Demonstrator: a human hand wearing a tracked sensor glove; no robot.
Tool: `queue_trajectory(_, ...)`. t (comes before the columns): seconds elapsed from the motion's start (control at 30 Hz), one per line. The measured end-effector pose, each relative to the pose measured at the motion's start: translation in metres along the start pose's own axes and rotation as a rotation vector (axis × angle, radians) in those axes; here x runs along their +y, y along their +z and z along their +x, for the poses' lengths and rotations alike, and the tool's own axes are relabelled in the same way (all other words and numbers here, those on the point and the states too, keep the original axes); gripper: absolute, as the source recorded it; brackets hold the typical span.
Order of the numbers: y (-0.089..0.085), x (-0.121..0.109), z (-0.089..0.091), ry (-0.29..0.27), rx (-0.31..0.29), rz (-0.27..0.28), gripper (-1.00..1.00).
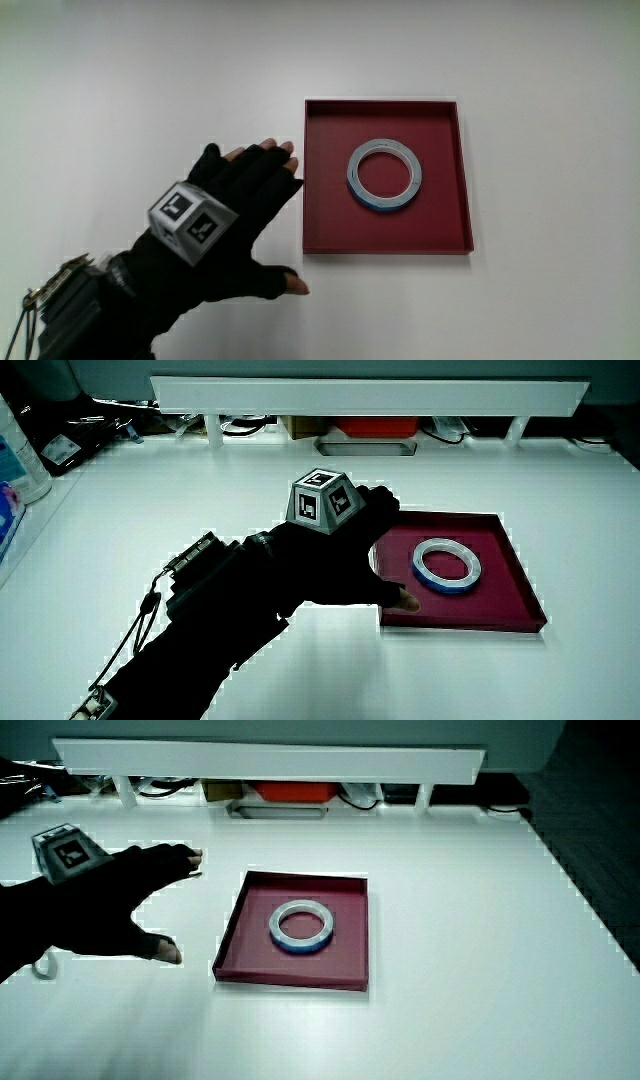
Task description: Pick blue tape
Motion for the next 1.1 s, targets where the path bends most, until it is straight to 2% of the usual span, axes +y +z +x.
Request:
queue_trajectory(0.03, 0.012, 0.005, 0.014, 0.062, 0.081, -0.067, 0.00)
queue_trajectory(0.07, 0.000, 0.009, 0.005, 0.050, 0.025, -0.042, 0.00)
queue_trajectory(0.1, -0.001, 0.014, 0.007, 0.047, 0.015, -0.047, 0.00)
queue_trajectory(0.17, -0.004, 0.024, 0.009, 0.070, 0.031, -0.089, 0.00)
queue_trajectory(0.2, -0.008, 0.030, 0.008, 0.062, 0.018, -0.081, 0.00)
queue_trajectory(0.23, -0.008, 0.034, 0.010, 0.070, 0.023, -0.102, 0.00)
queue_trajectory(0.27, -0.006, 0.039, 0.013, 0.070, 0.045, -0.096, 0.00)
queue_trajectory(0.3, -0.009, 0.043, 0.012, 0.064, 0.033, -0.090, 0.00)
queue_trajectory(0.37, -0.009, 0.052, 0.015, 0.057, 0.050, -0.081, 0.00)
queue_trajectory(0.5, -0.021, 0.067, 0.013, 0.078, 0.024, -0.105, 0.00)
queue_trajectory(0.53, -0.021, 0.070, 0.014, 0.078, 0.037, -0.091, 0.00)
queue_trajectory(0.57, -0.023, 0.073, 0.013, 0.081, 0.041, -0.098, 0.00)
queue_trajectory(0.67, -0.034, 0.082, 0.009, 0.092, 0.023, -0.104, 0.00)
queue_trajectory(0.73, -0.043, 0.089, 0.006, 0.102, 0.016, -0.127, 0.00)
queue_trajectory(0.8, -0.053, 0.097, 0.001, 0.113, -0.036, -0.148, 0.00)
queue_trajectory(0.83, -0.056, 0.101, 0.002, 0.107, -0.021, -0.152, 0.00)
queue_trajectory(0.9, -0.061, 0.107, 0.002, 0.131, -0.011, -0.173, 0.00)
queue_trajectory(1.1, -0.084, 0.119, 0.001, 0.142, 0.051, -0.189, 0.00)
